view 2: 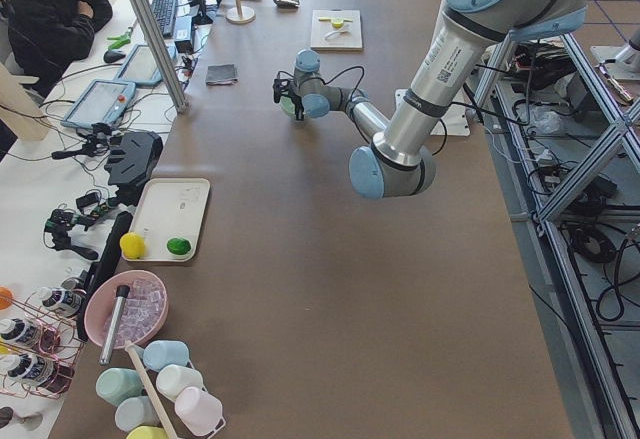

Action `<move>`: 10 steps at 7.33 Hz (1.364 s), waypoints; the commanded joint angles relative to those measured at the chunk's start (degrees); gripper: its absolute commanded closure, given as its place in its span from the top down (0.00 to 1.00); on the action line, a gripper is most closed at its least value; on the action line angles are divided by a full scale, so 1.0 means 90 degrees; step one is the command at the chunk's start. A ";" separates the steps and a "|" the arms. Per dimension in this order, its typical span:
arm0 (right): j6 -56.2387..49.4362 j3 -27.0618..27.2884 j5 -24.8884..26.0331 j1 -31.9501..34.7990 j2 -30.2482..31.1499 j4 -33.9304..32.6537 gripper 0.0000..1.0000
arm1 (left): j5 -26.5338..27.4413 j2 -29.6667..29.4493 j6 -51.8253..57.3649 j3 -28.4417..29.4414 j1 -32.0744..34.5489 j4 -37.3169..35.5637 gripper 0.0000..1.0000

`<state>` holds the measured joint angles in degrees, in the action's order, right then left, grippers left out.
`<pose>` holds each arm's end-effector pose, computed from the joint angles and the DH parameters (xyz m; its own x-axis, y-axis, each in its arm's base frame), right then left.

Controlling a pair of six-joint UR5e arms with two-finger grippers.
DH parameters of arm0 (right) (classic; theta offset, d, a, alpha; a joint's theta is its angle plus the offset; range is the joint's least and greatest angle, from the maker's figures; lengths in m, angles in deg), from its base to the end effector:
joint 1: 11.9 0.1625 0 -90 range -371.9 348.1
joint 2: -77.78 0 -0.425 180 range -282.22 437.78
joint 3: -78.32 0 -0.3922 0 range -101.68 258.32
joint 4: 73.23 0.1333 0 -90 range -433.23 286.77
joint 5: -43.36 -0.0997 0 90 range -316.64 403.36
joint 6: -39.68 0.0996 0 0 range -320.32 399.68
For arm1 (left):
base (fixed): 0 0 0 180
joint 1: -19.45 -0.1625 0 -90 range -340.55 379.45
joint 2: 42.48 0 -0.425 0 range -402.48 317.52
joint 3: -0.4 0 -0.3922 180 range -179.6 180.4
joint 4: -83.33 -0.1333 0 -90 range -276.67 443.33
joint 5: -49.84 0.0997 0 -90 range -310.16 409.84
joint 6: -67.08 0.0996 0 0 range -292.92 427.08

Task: Place spoon in bowl
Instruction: 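Grip the bowl rim with the left gripper and drag it toward table center, then release the bowl with the left gripper while the right gripper reaches toward the spoon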

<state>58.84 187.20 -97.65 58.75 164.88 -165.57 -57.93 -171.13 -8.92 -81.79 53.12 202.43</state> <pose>-0.1131 -0.4908 0.4673 0.5823 -0.1355 0.8016 0.1284 0.9890 0.0738 0.5540 -0.4927 0.2546 0.4790 -0.0423 -0.8768 0.1981 0.9783 0.0610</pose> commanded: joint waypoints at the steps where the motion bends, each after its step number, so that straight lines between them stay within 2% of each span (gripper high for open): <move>1: 0.0000 -0.0019 0.0003 -0.0027 -0.0019 -0.0004 1.00 | 0.0012 0.0046 0.0007 -0.0066 -0.0002 0.0010 0.97; 3: -0.0010 0.0020 0.0168 -0.0240 -0.0077 0.0006 1.00 | -0.0017 0.0036 0.0249 -0.0396 0.0270 -0.0309 0.97; 5: -0.0010 -0.0047 0.0412 -0.0620 0.0242 0.0986 1.00 | 0.0011 0.0114 0.1738 -0.1400 0.0564 -0.1586 0.97; 6: -0.0020 -0.0125 0.0462 -0.0777 0.0370 0.1485 1.00 | 0.0002 0.0346 0.2152 -0.1666 0.0729 -0.1601 0.97; 7: -0.0029 -0.0126 0.0472 -0.0953 0.0371 0.1645 1.00 | -0.0008 0.0552 0.2195 -0.1968 0.0905 -0.1437 0.98; 9: -0.0078 -0.0136 0.0802 -0.1489 0.0371 0.1686 1.00 | 0.0002 0.1312 0.2594 -0.1962 0.1053 -0.0203 0.98; 10: -0.0088 -0.0194 0.0843 -0.1617 0.0371 0.1734 1.00 | 0.0002 0.1451 0.2634 -0.1971 0.1101 0.0066 0.98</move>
<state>58.28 185.88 -91.11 46.28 168.18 -150.55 -57.96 -160.76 13.74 -99.38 62.40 198.14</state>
